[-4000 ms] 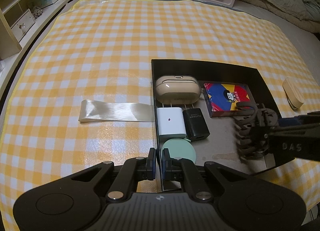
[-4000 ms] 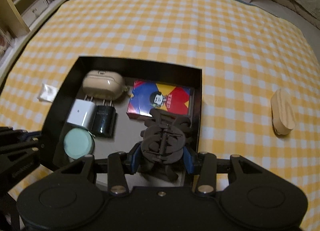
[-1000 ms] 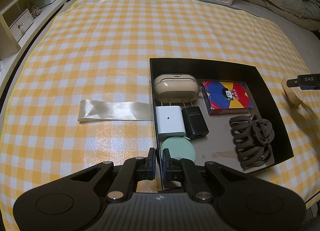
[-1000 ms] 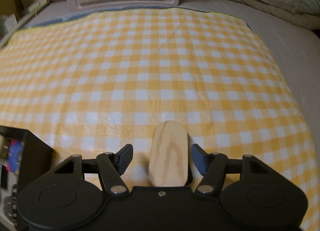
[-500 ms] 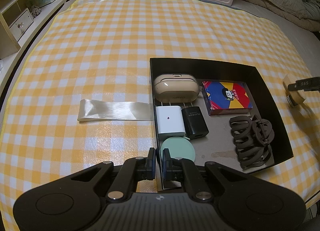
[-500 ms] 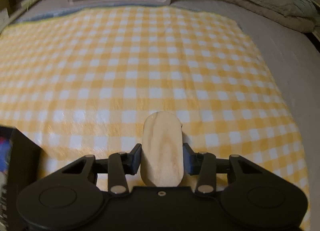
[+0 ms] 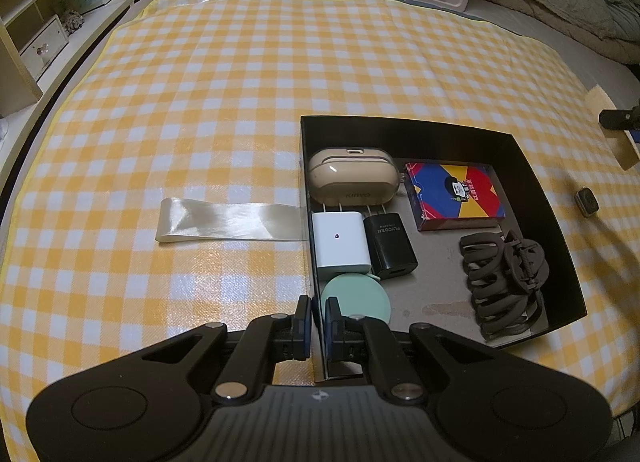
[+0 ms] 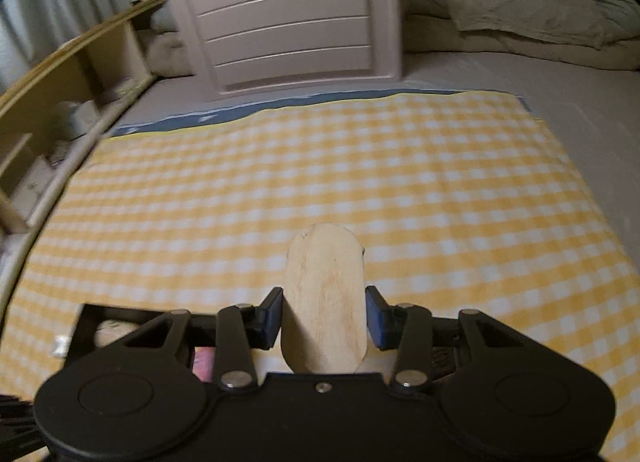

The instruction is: Organize rigid objects

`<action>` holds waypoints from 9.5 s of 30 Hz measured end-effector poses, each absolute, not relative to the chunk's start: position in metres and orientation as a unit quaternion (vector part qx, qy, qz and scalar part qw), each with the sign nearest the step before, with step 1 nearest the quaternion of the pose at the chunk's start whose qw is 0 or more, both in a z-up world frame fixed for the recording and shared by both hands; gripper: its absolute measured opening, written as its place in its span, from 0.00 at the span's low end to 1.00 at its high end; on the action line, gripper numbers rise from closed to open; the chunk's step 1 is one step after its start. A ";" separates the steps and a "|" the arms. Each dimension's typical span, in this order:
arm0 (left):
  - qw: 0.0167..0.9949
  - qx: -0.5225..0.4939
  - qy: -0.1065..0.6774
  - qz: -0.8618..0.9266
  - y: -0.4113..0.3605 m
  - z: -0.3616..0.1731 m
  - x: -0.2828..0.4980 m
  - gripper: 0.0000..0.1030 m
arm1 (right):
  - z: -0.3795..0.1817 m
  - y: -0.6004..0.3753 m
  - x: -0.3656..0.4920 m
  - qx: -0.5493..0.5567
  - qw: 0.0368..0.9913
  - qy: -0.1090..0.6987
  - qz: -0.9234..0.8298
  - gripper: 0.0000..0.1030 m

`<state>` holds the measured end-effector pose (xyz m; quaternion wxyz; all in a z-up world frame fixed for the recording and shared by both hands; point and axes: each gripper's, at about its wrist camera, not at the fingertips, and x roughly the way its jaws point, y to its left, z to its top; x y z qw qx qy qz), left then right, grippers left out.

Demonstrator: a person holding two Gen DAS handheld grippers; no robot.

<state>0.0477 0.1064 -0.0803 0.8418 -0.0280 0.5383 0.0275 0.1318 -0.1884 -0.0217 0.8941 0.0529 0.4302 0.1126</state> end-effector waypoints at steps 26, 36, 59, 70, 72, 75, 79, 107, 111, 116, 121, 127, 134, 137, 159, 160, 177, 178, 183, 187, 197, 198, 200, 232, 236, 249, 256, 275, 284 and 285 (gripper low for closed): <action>0.842 -0.032 0.538 0.023 0.107 -0.080 0.047 0.07 | -0.067 -0.026 0.077 0.026 0.809 0.562 0.172 0.43; 0.842 -0.035 0.538 0.019 0.111 -0.079 0.044 0.07 | -0.071 -0.019 0.075 0.016 0.800 0.575 0.172 0.51; 0.841 -0.038 0.539 0.022 0.111 -0.080 0.044 0.07 | -0.031 -0.050 0.063 0.010 0.828 0.517 0.219 0.83; 0.841 -0.034 0.540 0.035 0.107 -0.083 0.045 0.06 | -0.016 -0.080 0.060 0.003 0.846 0.484 0.224 0.85; 0.840 -0.032 0.540 0.038 0.105 -0.085 0.048 0.06 | -0.014 -0.084 0.060 0.001 0.849 0.477 0.228 0.85; 0.840 -0.027 0.540 0.040 0.102 -0.088 0.050 0.06 | -0.010 -0.092 0.061 -0.004 0.855 0.463 0.234 0.85; 0.841 -0.015 0.539 0.044 0.098 -0.091 0.053 0.05 | -0.007 -0.103 0.063 -0.010 0.862 0.447 0.238 0.85; 0.839 0.013 0.541 0.059 0.087 -0.110 0.072 0.03 | -0.044 -0.246 0.122 -0.015 0.901 0.424 0.092 0.85; 0.837 0.016 0.544 0.057 0.087 -0.112 0.074 0.03 | -0.077 -0.257 0.142 -0.020 0.890 0.444 0.098 0.85; 0.836 0.026 0.545 0.063 0.078 -0.117 0.076 0.03 | -0.110 -0.261 0.151 -0.047 0.871 0.475 0.117 0.80; 0.833 0.026 0.549 0.066 0.073 -0.122 0.086 0.03 | -0.131 -0.260 0.154 -0.060 0.853 0.502 0.127 0.76; 0.833 0.022 0.550 0.060 0.076 -0.123 0.093 0.03 | -0.143 -0.252 0.157 -0.087 0.847 0.508 0.130 0.72; 0.834 0.007 0.548 0.068 0.081 -0.126 0.092 0.03 | -0.143 -0.253 0.152 -0.084 0.848 0.500 0.155 0.46; 0.832 0.000 0.550 0.073 0.081 -0.126 0.092 0.03 | -0.141 -0.249 0.153 -0.092 0.846 0.500 0.160 0.45; 0.832 0.002 0.550 0.073 0.081 -0.126 0.093 0.04 | -0.056 -0.116 0.150 -0.112 0.840 0.368 0.383 0.45; 0.832 0.001 0.550 0.073 0.081 -0.126 0.093 0.04 | -0.055 -0.107 0.146 -0.115 0.831 0.366 0.403 0.45; 0.830 -0.023 0.554 0.068 0.088 -0.127 0.093 0.04 | -0.082 -0.007 0.083 -0.190 0.680 0.383 0.596 0.45; 0.829 -0.024 0.554 0.067 0.092 -0.127 0.094 0.04 | -0.083 -0.005 0.080 -0.191 0.674 0.385 0.600 0.45; 0.827 -0.028 0.557 0.063 0.097 -0.130 0.095 0.04 | -0.087 0.007 0.074 -0.202 0.653 0.396 0.613 0.45; 0.826 -0.028 0.560 0.061 0.097 -0.132 0.095 0.04 | -0.089 0.005 0.085 -0.175 0.648 0.429 0.605 0.53; 0.826 -0.027 0.560 0.062 0.094 -0.132 0.097 0.05 | -0.085 -0.007 0.089 -0.163 0.655 0.441 0.592 0.53; 0.826 -0.026 0.560 0.062 0.094 -0.132 0.098 0.05 | -0.085 -0.006 0.089 -0.163 0.655 0.441 0.592 0.53; 0.826 -0.026 0.560 0.063 0.094 -0.133 0.097 0.05 | -0.084 -0.008 0.088 -0.164 0.656 0.440 0.590 0.53; 0.829 -0.012 0.555 0.069 0.085 -0.129 0.096 0.05 | -0.024 -0.073 0.063 -0.140 0.767 0.400 0.481 0.62; 0.829 -0.017 0.555 0.070 0.083 -0.127 0.092 0.05 | -0.013 -0.083 0.057 -0.131 0.791 0.397 0.447 0.74; 0.835 -0.009 0.545 0.074 0.081 -0.118 0.081 0.05 | 0.009 -0.115 0.037 -0.086 0.875 0.352 0.321 1.00; 0.850 -0.010 0.520 0.085 0.081 -0.092 0.058 0.10 | 0.017 -0.122 0.020 -0.079 0.887 0.344 0.299 1.00; 0.941 -0.008 0.328 0.080 0.076 0.037 -0.034 0.83 | 0.037 -0.144 -0.013 -0.047 0.919 0.300 0.249 1.00; 0.958 0.002 0.278 0.071 0.046 0.042 -0.065 0.97 | 0.032 -0.146 -0.021 -0.043 0.923 0.303 0.233 1.00; 0.958 0.006 0.277 0.070 0.045 0.042 -0.067 0.98 | 0.031 -0.146 -0.022 -0.043 0.923 0.303 0.233 1.00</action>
